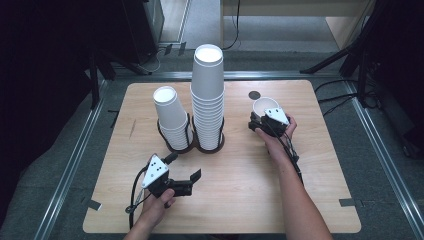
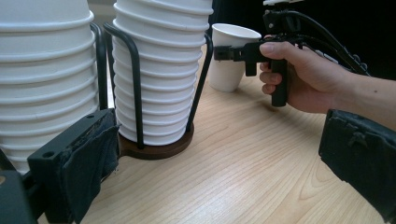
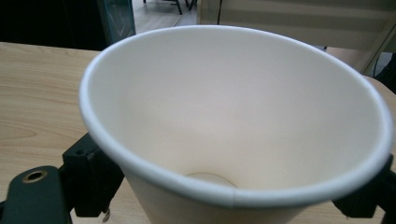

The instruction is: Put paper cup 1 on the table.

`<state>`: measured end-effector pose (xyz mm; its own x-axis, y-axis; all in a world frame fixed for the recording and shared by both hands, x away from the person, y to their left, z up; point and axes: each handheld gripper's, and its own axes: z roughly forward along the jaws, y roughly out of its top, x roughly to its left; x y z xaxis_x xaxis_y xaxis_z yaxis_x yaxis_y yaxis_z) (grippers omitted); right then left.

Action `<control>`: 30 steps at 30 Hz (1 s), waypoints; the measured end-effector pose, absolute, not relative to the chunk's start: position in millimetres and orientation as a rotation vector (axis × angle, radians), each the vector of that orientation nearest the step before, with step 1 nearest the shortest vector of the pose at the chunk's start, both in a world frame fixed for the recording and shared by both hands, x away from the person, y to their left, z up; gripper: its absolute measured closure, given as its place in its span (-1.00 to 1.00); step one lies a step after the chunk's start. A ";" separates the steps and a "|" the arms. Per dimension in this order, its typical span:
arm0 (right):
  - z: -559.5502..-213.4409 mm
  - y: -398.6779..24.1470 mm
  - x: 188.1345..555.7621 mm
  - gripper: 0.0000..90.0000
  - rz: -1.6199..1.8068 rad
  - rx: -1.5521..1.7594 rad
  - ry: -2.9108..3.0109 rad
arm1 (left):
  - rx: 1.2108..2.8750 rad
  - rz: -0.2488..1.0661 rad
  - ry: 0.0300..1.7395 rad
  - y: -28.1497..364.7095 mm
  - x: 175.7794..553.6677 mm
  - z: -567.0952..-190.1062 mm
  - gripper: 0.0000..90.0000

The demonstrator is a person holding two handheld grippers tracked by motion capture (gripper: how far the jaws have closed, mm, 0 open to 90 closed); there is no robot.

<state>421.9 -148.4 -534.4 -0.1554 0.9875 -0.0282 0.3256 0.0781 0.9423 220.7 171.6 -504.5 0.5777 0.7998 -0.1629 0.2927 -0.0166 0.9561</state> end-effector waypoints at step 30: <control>-514.3 -164.4 391.2 -1.00 1.180 1.226 1.694 | 1.592 0.506 0.935 168.9 220.9 -502.8 -1.00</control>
